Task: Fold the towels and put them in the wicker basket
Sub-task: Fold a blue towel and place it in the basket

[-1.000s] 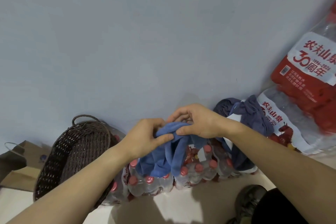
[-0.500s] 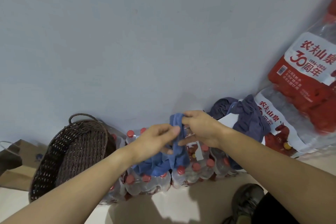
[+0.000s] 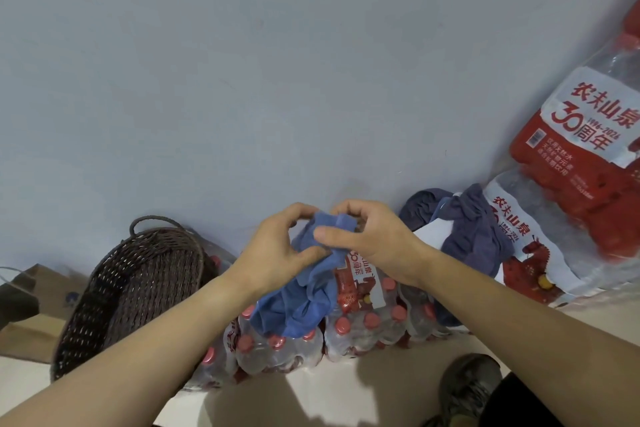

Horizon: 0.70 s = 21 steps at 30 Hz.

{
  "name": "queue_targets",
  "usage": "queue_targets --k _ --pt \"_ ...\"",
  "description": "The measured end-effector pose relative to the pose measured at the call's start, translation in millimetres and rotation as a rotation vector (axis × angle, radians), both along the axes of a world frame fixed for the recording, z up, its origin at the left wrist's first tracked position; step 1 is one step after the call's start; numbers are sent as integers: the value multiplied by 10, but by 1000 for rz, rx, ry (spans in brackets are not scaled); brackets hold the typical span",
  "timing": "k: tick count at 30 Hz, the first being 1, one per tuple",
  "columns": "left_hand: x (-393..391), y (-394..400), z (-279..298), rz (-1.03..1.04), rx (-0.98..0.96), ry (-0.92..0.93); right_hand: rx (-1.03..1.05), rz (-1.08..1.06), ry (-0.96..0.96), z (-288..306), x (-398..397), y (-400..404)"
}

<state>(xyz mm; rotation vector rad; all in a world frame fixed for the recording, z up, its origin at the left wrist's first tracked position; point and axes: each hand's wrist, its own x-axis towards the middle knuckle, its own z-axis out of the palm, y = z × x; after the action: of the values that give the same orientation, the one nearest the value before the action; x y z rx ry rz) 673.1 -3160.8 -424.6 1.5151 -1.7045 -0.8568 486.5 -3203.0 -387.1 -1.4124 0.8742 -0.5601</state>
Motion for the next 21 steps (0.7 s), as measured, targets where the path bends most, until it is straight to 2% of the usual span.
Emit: queue_targets --k 3,8,16,21 --pt "-25 27 25 -67 49 98 -115 20 73 45 -77 -42" --pt "21 32 108 -169 69 29 -286 120 189 226 -296 -156" --pt "11 71 209 -220 116 96 -349 79 159 302 -450 -199" --pt "7 92 235 -212 111 133 -459 111 310 280 -492 -213"
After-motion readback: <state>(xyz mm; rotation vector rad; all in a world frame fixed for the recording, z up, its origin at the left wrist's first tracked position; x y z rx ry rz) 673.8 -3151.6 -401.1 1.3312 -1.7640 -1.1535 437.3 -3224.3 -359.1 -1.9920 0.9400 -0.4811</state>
